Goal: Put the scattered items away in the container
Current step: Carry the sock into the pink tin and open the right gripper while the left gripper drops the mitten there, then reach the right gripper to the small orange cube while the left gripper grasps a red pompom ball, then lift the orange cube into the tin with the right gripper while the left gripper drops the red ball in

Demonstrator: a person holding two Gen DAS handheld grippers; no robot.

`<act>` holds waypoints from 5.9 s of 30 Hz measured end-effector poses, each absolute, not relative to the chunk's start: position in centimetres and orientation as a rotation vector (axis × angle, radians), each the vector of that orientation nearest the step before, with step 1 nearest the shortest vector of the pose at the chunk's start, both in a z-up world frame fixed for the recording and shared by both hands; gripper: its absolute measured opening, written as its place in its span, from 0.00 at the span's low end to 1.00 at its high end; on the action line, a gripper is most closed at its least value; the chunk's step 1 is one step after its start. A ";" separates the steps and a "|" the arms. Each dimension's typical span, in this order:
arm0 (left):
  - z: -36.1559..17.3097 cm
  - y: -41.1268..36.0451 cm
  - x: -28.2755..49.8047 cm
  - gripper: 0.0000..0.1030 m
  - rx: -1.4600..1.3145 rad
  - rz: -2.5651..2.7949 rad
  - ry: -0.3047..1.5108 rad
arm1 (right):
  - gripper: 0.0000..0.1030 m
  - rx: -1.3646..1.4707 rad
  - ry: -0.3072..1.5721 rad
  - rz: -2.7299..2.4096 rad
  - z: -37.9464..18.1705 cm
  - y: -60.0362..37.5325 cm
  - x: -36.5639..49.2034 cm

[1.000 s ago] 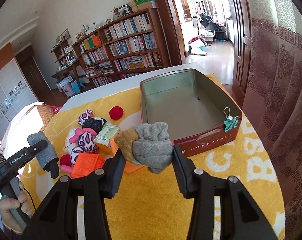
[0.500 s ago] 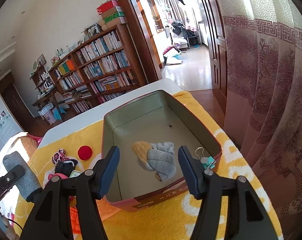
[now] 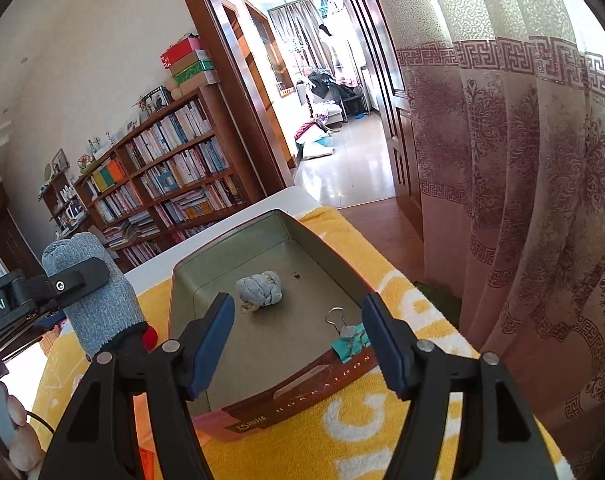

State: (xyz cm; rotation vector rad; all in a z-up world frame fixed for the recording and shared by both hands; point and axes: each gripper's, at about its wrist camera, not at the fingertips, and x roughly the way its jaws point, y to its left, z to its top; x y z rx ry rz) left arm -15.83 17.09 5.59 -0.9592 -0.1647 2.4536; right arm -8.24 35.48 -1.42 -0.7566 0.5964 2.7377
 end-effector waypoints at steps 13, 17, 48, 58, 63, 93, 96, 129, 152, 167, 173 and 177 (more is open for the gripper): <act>5.1 16.5 -15.8 0.77 -0.966 2.503 -0.182 | 0.73 -0.651 0.652 2.685 -0.7 36.6 -7.1; 4.8 14.2 -15.3 0.77 -0.990 2.538 -0.231 | 0.73 -0.667 0.615 2.709 -0.7 35.7 -7.3; -0.3 -4.3 -7.2 0.77 -1.209 2.818 -0.462 | 0.73 -1.439 0.577 3.375 -3.8 21.0 -7.6; -2.0 -6.8 -6.6 0.77 -1.263 2.816 -0.537 | 0.76 -1.517 0.276 3.302 -6.1 16.9 -7.7; -2.6 -6.9 -6.6 0.77 -1.284 2.809 -0.526 | 0.79 -1.492 0.220 3.300 -5.9 15.8 -8.1; -4.5 -4.7 -9.0 0.77 -1.338 2.711 -0.425 | 0.60 -1.488 0.067 3.200 -6.5 16.1 -7.5; -5.1 -4.1 -9.7 0.77 -1.350 2.692 -0.384 | 0.60 -1.486 0.054 3.202 -6.5 15.9 -7.5; -0.1 -0.5 -8.9 0.37 -1.137 2.605 -0.406 | 0.55 -0.951 0.473 3.304 -0.4 23.4 -5.8; 2.8 9.7 -12.3 0.37 -1.056 2.449 -0.249 | 0.72 -0.613 0.651 2.830 0.0 36.2 -8.1; 4.0 19.0 -18.8 0.41 -1.046 2.379 -0.115 | 0.75 -0.603 0.590 2.807 0.2 35.0 -7.4; 3.3 18.6 -19.4 0.69 -1.068 2.399 -0.153 | 0.76 -0.616 0.604 2.814 0.3 34.9 -7.5; 2.6 16.5 -18.8 0.69 -1.097 2.414 -0.217 | 0.76 -0.614 0.612 2.824 0.3 34.7 -7.3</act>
